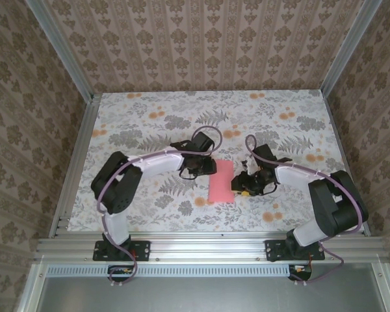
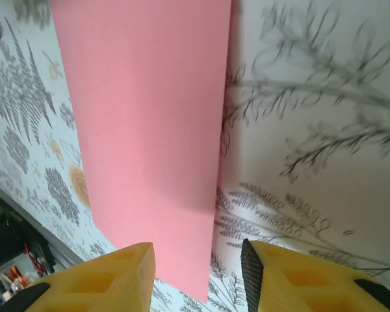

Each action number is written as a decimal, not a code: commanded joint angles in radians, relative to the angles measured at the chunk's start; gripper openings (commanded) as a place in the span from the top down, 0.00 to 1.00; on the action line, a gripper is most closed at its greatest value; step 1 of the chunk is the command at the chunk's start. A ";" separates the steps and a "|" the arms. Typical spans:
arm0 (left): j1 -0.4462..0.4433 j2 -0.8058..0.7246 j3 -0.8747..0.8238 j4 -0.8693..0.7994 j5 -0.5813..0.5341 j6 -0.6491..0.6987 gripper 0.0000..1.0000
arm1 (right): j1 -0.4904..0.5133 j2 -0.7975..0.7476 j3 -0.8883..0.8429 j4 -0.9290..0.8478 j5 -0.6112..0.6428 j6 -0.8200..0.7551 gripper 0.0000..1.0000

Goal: Fold a paper plane with a square sheet of paper (pick it up from the middle)

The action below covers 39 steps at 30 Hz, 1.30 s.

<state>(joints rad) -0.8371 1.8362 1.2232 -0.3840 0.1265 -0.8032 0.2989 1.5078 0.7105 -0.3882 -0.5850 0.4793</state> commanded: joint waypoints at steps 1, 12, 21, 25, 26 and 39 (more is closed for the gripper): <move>-0.045 -0.085 0.007 -0.085 -0.083 0.080 0.59 | -0.027 0.044 0.071 -0.068 0.022 -0.069 0.57; -0.361 -0.054 0.096 -0.311 -0.433 0.268 0.50 | -0.080 0.187 0.173 -0.011 -0.050 -0.058 0.59; -0.285 -0.131 -0.046 -0.170 -0.298 0.180 0.67 | -0.081 0.181 0.124 0.036 -0.086 -0.020 0.61; -0.172 -0.176 -0.137 0.025 -0.092 0.123 0.75 | -0.082 0.149 0.073 0.074 -0.113 0.009 0.61; -0.149 -0.181 -0.155 0.068 -0.053 0.110 0.77 | -0.082 0.142 0.058 0.081 -0.115 0.016 0.61; -0.022 -0.087 -0.243 0.335 0.265 -0.023 0.86 | -0.075 0.084 -0.023 0.112 -0.135 0.048 0.60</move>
<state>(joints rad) -0.8722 1.7164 1.0111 -0.1196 0.3054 -0.7689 0.2188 1.6215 0.7044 -0.2745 -0.6899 0.5079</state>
